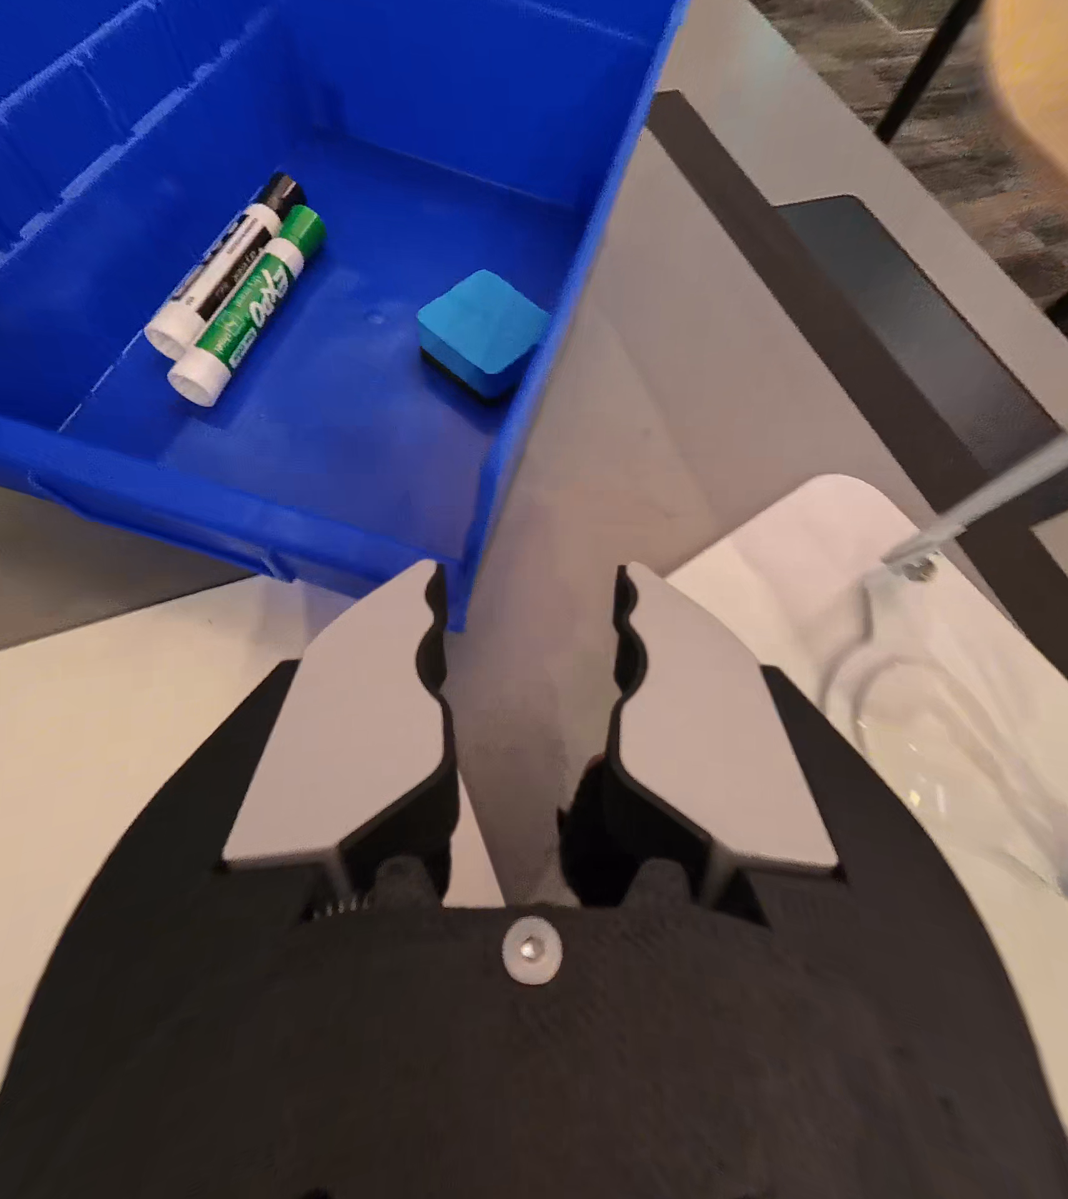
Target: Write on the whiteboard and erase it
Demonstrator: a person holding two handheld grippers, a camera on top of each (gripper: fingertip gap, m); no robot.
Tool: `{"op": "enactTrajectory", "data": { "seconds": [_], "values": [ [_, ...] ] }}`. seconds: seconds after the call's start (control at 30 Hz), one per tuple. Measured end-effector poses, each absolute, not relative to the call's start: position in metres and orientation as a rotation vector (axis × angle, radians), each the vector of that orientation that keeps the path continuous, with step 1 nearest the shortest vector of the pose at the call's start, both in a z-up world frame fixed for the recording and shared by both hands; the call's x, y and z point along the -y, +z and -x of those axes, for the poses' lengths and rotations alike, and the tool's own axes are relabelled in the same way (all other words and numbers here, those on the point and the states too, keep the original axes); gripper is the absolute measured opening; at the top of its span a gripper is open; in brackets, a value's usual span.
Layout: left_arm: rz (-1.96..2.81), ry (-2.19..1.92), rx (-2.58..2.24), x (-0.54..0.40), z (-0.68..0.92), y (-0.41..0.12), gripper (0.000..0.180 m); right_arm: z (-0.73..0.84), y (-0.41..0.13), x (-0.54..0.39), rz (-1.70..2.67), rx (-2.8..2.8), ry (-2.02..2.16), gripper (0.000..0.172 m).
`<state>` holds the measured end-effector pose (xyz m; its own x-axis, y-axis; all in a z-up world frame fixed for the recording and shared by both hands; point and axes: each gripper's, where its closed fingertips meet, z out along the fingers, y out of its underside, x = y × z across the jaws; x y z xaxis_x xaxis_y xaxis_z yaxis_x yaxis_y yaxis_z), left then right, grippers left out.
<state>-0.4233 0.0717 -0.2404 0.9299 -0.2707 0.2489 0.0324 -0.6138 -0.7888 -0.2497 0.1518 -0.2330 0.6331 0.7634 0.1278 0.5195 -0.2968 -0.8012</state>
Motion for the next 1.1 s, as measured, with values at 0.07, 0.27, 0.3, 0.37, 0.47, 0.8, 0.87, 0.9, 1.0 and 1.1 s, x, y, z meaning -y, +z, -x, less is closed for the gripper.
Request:
{"op": "enactTrajectory", "data": {
  "seconds": [0.07, 0.27, 0.3, 0.37, 0.47, 0.8, 0.87, 0.9, 1.0, 1.1],
  "values": [
    [2.238, -0.471, -0.182, -0.079, 0.422, -0.252, 0.073, 0.263, -0.242, -0.153, 1.983, 1.037, 0.373, 0.037],
    [2.295, -0.408, -0.245, -0.11, 0.459, -0.254, 0.047, 0.288, -0.247, -0.15, 1.968, 1.102, 0.316, 0.011],
    [2.301, -0.424, -0.246, -0.119, 0.467, -0.254, 0.044, 0.294, -0.247, -0.149, 1.971, 1.096, 0.325, 0.012],
    [2.3, -0.455, -0.258, -0.14, 0.484, -0.254, 0.035, 0.307, -0.247, -0.147, 1.974, 1.097, 0.303, 0.014],
    [2.288, -0.438, -0.325, -0.176, 0.512, -0.254, 0.024, 0.332, -0.246, -0.148, 1.951, 1.105, 0.291, 0.017],
    [2.272, -0.387, -0.404, -0.264, 0.565, -0.255, 0.01, 0.394, -0.246, -0.18, 1.955, 1.068, 0.343, 0.023],
    [2.267, -0.389, -0.405, -0.276, 0.569, -0.255, 0.01, 0.399, -0.246, -0.19, 1.962, 1.049, 0.341, 0.022],
    [2.265, -0.394, -0.405, -0.281, 0.57, -0.256, 0.01, 0.401, -0.246, -0.195, 1.963, 1.042, 0.334, 0.022],
    [2.266, -0.371, -0.427, -0.294, 0.572, -0.258, 0.011, 0.405, -0.246, -0.206, 1.972, 1.025, 0.326, 0.022],
    [2.3, -0.506, -0.408, -0.295, 0.569, -0.26, 0.054, 0.405, -0.244, -0.209, 1.981, 1.02, 0.351, 0.026]
  ]
}}
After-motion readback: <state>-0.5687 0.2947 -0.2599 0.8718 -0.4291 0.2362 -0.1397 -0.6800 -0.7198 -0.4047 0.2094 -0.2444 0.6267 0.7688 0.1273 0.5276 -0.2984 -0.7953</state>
